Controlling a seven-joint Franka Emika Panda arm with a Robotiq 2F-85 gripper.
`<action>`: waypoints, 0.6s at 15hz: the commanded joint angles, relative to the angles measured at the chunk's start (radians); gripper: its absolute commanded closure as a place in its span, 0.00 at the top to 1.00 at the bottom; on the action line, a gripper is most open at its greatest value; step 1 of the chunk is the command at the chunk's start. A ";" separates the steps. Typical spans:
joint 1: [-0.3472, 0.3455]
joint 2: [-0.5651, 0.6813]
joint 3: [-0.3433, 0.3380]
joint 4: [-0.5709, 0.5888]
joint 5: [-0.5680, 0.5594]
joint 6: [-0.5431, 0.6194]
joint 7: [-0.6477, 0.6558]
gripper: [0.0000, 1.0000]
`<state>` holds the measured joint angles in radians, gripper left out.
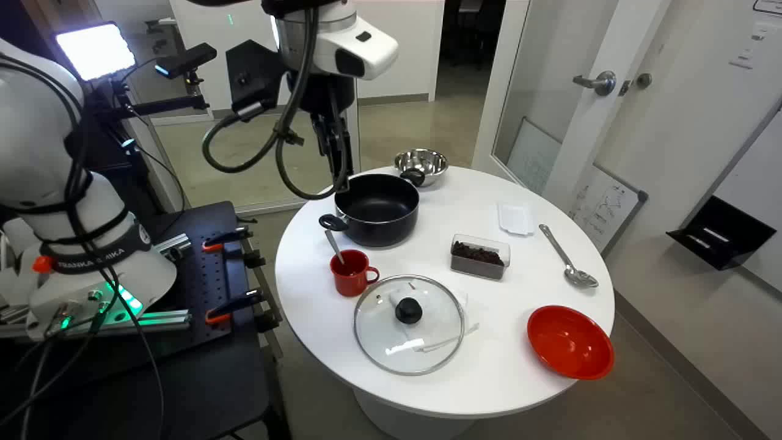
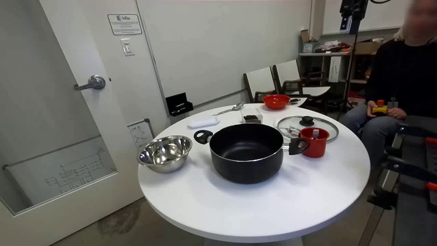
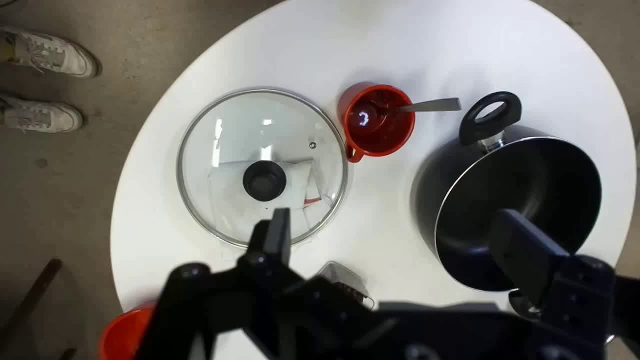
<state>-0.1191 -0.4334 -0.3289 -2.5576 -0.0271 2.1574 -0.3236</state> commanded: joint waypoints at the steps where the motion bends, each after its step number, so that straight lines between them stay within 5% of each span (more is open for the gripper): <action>1: -0.021 0.003 0.020 0.001 0.011 -0.002 -0.008 1.00; 9: -0.013 0.003 0.022 0.000 0.033 0.023 0.008 1.00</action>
<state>-0.1191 -0.4334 -0.3289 -2.5576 -0.0271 2.1574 -0.3236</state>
